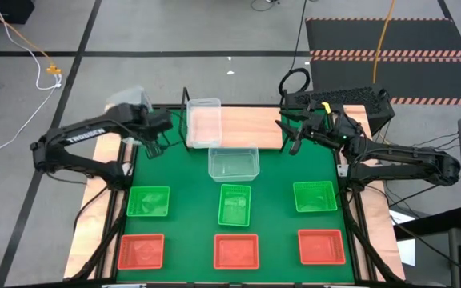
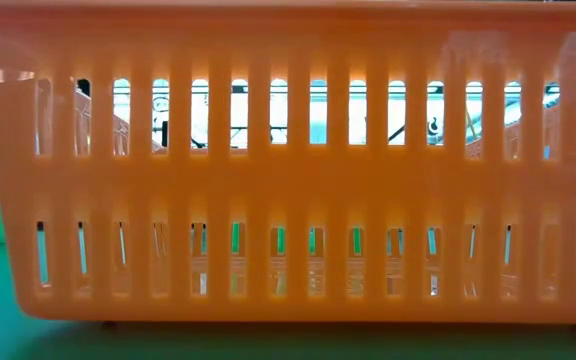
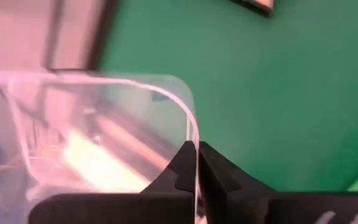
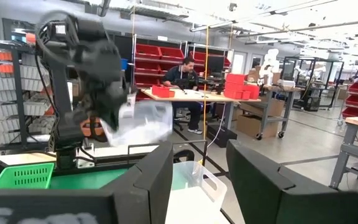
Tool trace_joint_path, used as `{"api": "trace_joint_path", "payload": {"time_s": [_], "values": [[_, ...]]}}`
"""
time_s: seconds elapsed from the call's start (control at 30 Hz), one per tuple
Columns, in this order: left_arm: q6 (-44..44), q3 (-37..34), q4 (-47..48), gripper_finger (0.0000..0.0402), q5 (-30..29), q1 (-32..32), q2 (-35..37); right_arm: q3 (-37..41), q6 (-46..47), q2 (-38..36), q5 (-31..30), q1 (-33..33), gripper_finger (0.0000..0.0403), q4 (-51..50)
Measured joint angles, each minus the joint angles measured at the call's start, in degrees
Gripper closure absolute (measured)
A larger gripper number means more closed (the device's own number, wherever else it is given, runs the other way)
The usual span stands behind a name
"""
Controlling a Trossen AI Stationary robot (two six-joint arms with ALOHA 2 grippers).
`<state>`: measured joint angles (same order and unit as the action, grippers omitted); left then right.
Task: Stack baskets on shelf by color
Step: Stack the left transparent bin on the top of the other transparent bin on the shelf
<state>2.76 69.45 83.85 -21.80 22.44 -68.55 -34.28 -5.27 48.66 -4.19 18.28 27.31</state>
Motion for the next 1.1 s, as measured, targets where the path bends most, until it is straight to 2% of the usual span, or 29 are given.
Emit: {"api": "trace_joint_path", "payload": {"time_s": [0.17, 0.4, 0.57, 0.83, 1.1], "values": [[0.3, 12.1, 1.2, 0.0399, -4.8, -3.8, 0.0, 0.0, 0.1, 0.0, -0.1, 0.0, 0.0259, 0.8], [-10.7, 20.4, -14.2, 0.04, -5.4, -8.6, -2.9, 0.0, 0.1, 0.0, -0.2, 0.0, 0.0278, 2.2], [-16.9, 24.4, -19.9, 0.0401, -5.4, -10.1, -9.7, 0.0, 0.0, 0.0, -0.2, 0.0, 0.0299, 2.5], [-23.7, 29.0, -20.1, 0.0401, -4.1, -10.2, -22.5, 0.0, -4.4, 0.0, -0.2, 0.0, 0.0323, 2.5], [-27.0, 35.8, -18.6, 0.0401, 0.6, -9.9, -31.2, 0.0, -10.8, 0.0, -0.2, 0.0, 0.0397, -0.2]]}}
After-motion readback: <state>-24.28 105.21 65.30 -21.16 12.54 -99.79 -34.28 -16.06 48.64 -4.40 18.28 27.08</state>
